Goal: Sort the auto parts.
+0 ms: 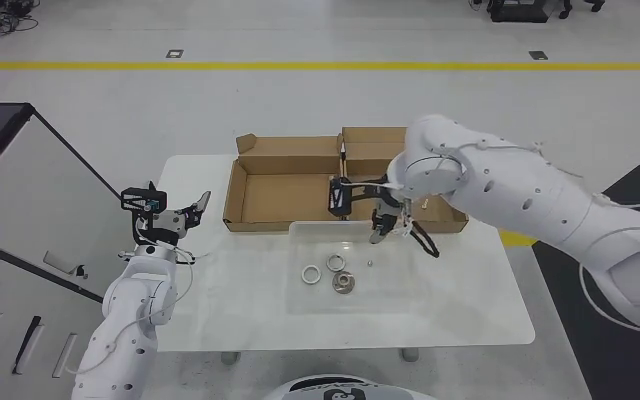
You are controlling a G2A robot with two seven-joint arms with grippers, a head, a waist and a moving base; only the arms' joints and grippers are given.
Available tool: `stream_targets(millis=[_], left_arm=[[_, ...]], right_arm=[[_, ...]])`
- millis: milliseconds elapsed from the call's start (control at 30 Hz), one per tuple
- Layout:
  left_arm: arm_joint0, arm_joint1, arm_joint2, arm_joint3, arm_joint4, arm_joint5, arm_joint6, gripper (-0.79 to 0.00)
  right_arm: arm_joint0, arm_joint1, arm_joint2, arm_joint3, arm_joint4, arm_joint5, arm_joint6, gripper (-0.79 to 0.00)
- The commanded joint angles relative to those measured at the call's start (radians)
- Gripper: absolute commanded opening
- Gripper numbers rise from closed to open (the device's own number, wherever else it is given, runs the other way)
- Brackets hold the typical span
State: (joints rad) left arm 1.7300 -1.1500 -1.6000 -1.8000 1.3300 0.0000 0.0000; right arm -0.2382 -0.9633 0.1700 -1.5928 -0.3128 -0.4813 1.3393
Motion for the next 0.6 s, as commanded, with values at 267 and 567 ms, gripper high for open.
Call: stream_targets(millis=[267, 567], left_arm=[[0.000, 0.000, 0.000, 0.000, 0.000, 0.000, 0.000, 0.000], [0.000, 0.000, 0.000, 0.000, 0.000, 0.000, 0.000, 0.000]], right_arm=[[-0.031, -0.040, 0.000, 0.036, 0.008, 0.052, 0.052, 0.000], [-0.043, -0.071, 0.000, 0.065, 0.009, 0.080, 0.080, 0.000]])
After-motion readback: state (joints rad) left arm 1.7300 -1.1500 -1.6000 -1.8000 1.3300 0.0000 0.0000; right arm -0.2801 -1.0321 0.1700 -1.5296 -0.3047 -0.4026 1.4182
